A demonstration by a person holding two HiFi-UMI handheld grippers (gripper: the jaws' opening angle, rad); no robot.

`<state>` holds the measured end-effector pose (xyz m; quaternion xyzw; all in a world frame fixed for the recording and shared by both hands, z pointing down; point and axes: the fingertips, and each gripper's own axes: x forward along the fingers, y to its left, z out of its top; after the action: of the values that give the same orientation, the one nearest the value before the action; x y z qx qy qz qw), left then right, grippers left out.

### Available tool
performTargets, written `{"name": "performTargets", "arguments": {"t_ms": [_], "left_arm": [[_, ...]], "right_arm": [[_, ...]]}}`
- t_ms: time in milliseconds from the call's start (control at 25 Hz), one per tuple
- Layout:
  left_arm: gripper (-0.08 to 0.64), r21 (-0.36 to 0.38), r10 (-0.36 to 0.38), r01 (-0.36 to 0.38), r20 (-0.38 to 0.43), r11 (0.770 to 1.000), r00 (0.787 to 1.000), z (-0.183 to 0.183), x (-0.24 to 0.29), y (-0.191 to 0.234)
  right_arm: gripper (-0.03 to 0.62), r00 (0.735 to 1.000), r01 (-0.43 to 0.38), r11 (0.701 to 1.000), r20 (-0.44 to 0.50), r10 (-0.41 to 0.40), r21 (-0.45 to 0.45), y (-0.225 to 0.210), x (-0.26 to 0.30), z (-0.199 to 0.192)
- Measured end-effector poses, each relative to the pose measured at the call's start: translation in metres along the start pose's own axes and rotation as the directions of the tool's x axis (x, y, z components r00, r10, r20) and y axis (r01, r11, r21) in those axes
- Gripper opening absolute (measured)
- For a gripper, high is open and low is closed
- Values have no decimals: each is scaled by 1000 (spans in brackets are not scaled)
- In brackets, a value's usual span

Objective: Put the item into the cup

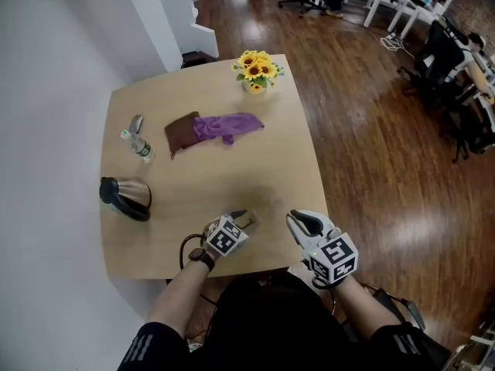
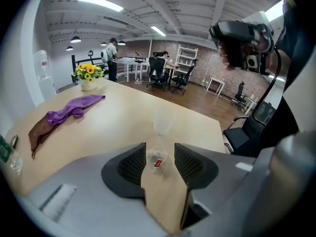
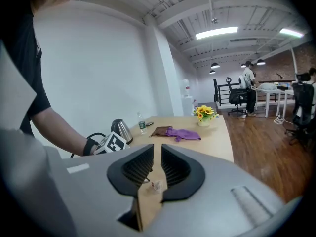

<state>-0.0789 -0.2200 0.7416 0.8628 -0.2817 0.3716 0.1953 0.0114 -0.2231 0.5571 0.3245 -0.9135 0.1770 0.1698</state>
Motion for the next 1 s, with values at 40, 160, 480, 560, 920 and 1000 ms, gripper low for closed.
{"name": "performTargets", "arguments": {"t_ms": [40,160,480,560,920,1000], "left_arm": [[173,19,-2,2,-23,1000,1000,-2,6,-2],[157,53,11,-6,-79,999,997,-8,21,-2],[72,86,43,-29,-174,996,984,-22,48,3],[27,95,55,-37,-185,995,981,-24,51,4],[-3,87,102,-100,-18,991,995,33,17,12],[-3,99,107,-112,59,989,993,63,3,10]], "right_arm": [[57,1000,0,1000,-4,0,7,-2,0,-2],[58,1000,2,999,-7,-2,37,-3,-3,-7],[60,1000,14,997,-6,-14,74,-11,-13,-17],[60,1000,21,996,-2,-21,81,-14,-16,-17],[60,998,51,993,26,-54,108,-36,-29,-14],[60,998,57,991,31,-61,117,-42,-31,-14]]}}
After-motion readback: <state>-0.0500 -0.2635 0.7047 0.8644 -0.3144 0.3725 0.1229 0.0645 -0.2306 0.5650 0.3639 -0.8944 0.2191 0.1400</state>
